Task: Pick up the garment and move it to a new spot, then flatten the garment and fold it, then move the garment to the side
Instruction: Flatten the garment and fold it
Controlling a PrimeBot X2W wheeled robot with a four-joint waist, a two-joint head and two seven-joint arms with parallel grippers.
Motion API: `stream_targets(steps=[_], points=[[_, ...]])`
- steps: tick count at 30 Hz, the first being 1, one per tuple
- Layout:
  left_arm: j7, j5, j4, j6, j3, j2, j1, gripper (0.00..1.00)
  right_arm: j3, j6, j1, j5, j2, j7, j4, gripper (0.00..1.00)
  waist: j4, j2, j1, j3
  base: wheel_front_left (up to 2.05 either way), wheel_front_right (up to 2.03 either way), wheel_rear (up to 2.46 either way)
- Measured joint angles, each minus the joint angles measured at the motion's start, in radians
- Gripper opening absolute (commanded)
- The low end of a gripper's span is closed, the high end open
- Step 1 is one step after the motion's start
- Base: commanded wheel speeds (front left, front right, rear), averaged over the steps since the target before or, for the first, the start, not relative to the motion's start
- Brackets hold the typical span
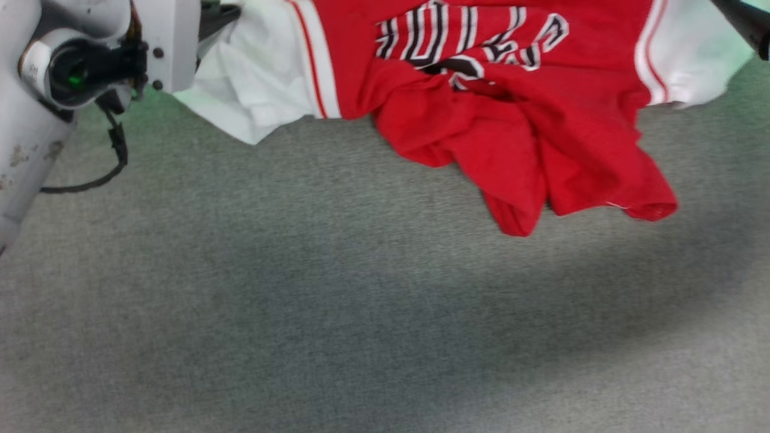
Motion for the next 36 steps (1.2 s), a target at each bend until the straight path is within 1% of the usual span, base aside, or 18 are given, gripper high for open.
stream_targets(steps=[5,9,10,11,12,15,17,24,28,32,36], points=[[-0.022,-0.032,-0.03,-0.001,-0.038,-0.002,-0.033,0.0,0.059,0.0,-0.065,0.016,-0.004,-0.032,0.112,1.0,0.034,0.0,0.0001,0.032,0.0,0.0,0.0],[-0.043,-0.058,-0.04,-0.002,-0.064,-0.001,-0.052,0.0,0.115,-0.001,-0.099,0.074,0.003,-0.001,0.155,1.0,0.051,0.0,0.0001,0.05,0.0,0.0,0.0],[-0.049,-0.065,-0.04,-0.002,-0.07,-0.001,-0.055,0.0,0.127,-0.001,-0.108,0.088,0.001,0.007,0.159,0.78,0.053,0.0,0.0001,0.053,0.0,0.0,0.0],[-0.05,-0.071,-0.04,-0.002,-0.077,-0.001,-0.06,0.0,0.142,-0.001,-0.116,0.101,0.0,0.01,0.16,0.37,0.054,0.0,0.0001,0.054,0.0,0.0,0.0],[-0.052,-0.076,-0.038,-0.002,-0.083,-0.001,-0.064,0.0,0.153,-0.001,-0.121,0.114,-0.004,0.014,0.161,0.0,0.054,0.0,0.0001,0.054,0.0,0.0,0.0],[-0.077,-0.094,-0.031,-0.002,-0.098,-0.001,-0.066,0.0,0.19,-0.001,-0.136,0.13,-0.009,-0.014,0.16,0.0,0.054,0.0,0.0,0.051,0.0,0.0,0.0],[-0.112,-0.101,-0.025,-0.002,-0.108,-0.005,-0.065,0.0,0.208,0.0,-0.143,0.136,-0.009,-0.053,0.162,0.0,0.055,0.0,0.0,0.046,0.0,0.0,0.0],[-0.306,-0.12,-0.01,-0.001,-0.118,-0.023,-0.048,0.0,0.254,0.0,-0.193,0.158,-0.026,-0.192,0.156,0.0,0.072,0.0,0.0001,0.013,0.0,0.0,0.0],[-0.433,-0.12,0.027,-0.001,-0.104,-0.034,-0.064,0.0,0.257,0.0,-0.259,0.139,-0.038,-0.283,0.193,0.0,0.091,0.0,0.0001,-0.001,0.0,0.0,0.0],[-0.576,-0.118,0.094,-0.001,-0.07,-0.071,-0.112,0.0,0.233,0.0,-0.357,0.073,-0.006,-0.415,0.276,0.0,0.11,0.0,0.0001,-0.013,0.0,0.0,0.0],[-0.757,-0.09,0.194,-0.001,-0.026,-0.125,-0.21,0.0,0.176,0.0,-0.465,0.0,0.058,-0.55,0.412,0.0,0.122,0.0,0.0001,-0.031,0.0,0.0,0.0]])
